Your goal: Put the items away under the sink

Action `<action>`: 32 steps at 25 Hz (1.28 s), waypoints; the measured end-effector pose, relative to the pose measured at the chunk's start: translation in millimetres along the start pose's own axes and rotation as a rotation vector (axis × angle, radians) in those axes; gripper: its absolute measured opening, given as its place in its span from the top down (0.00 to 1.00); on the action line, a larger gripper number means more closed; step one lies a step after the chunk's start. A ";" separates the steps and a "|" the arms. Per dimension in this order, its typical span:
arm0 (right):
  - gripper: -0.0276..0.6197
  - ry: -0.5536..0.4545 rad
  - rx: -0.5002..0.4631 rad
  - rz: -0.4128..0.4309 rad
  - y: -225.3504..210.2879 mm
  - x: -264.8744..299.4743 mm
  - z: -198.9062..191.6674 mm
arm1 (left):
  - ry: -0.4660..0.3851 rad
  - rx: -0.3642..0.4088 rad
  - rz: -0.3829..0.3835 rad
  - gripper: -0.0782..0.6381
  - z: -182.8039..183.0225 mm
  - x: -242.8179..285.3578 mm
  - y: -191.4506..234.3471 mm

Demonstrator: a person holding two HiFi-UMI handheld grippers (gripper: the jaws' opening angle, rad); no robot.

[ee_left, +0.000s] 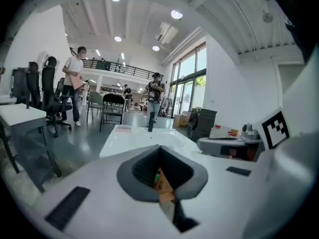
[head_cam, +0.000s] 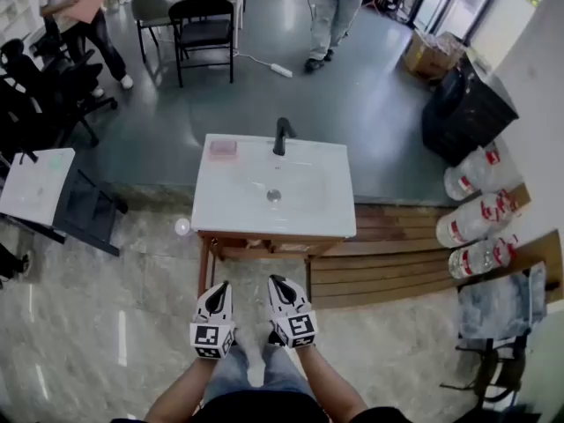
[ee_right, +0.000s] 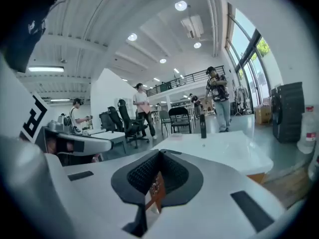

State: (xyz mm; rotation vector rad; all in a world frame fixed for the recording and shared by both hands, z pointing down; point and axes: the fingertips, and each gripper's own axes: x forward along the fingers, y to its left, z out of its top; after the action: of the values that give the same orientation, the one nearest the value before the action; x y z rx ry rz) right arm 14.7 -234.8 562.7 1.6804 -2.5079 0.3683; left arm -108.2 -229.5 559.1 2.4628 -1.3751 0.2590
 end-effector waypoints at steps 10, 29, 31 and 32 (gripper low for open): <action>0.94 -0.230 -0.124 -0.081 5.3 -135.4 201.1 | -0.215 0.075 -0.072 0.88 187.6 -109.0 -36.8; 0.94 -0.379 -0.194 -0.218 2.3 -212.2 238.1 | -0.336 0.151 0.004 0.88 234.3 -174.7 -43.1; 0.94 -0.385 -0.196 -0.218 4.3 -212.0 242.1 | -0.341 0.151 0.000 0.88 237.3 -173.8 -43.2; 0.94 -0.386 -0.195 -0.219 4.2 -212.0 243.3 | -0.343 0.151 -0.001 0.88 238.4 -173.1 -43.1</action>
State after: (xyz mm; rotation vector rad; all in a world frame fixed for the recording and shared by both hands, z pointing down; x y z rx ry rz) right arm 105.0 -105.0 281.3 2.0778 -2.4568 -0.2365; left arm -160.3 -154.1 275.8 2.7288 -1.5353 -0.0686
